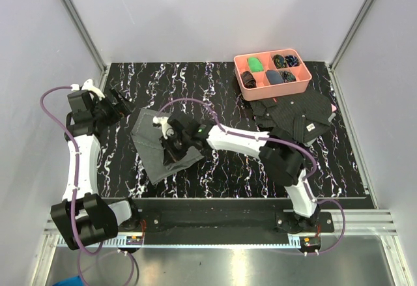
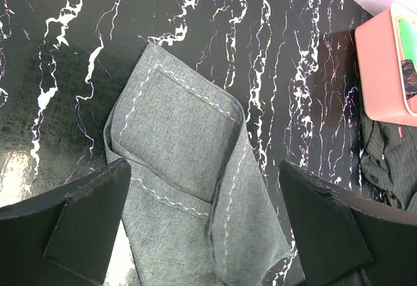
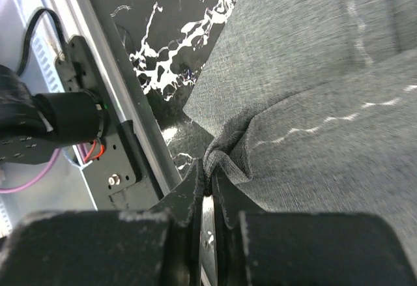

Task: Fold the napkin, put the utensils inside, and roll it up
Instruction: Fold the napkin

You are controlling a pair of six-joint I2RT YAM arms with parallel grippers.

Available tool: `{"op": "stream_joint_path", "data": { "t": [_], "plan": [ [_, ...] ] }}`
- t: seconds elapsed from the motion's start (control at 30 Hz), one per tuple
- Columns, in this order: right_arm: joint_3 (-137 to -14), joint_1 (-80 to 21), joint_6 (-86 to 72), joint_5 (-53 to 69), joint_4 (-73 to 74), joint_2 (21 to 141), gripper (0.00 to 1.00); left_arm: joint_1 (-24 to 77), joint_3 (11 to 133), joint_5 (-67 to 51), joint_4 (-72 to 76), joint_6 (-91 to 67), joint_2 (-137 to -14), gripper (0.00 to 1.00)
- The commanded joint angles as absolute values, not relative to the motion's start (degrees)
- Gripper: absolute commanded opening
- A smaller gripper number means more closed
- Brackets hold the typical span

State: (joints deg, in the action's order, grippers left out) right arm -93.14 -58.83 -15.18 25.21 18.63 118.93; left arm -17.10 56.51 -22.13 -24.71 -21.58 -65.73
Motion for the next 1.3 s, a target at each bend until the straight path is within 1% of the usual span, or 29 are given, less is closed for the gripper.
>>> {"op": "stream_joint_path", "data": {
  "t": [0.0,0.5,1.1,1.13,1.17,1.23,1.27],
  "plan": [
    [-96.2,-60.6,-14.2,26.4,15.4,120.9,0.00,-17.4,56.0,-23.1,-22.0,-22.0,-65.7,0.99],
    [-97.7,-62.0,-16.3,24.6,11.2,125.2,0.00,-17.3,55.7,-23.8,-21.4,-22.6,-66.1,0.99],
    [-102.3,-63.3,-16.6,27.5,11.4,130.0,0.01,-17.3,55.4,-24.5,-21.1,-22.9,-66.4,0.99],
    [-102.5,-63.4,-16.6,27.7,11.4,130.3,0.02,-17.4,55.4,-24.5,-21.0,-23.0,-66.5,0.99],
    [-102.8,-63.4,-16.6,27.9,11.5,130.3,0.05,-17.4,55.4,-24.5,-20.9,-23.0,-66.6,0.99],
    [-103.2,-63.6,-16.3,28.7,11.4,130.4,0.15,-17.4,55.2,-24.5,-20.9,-23.1,-66.5,0.99],
    [-103.4,-63.6,-16.3,29.0,11.4,130.1,0.29,-17.4,55.2,-24.4,-20.9,-23.1,-66.6,0.99]
  ]
}}
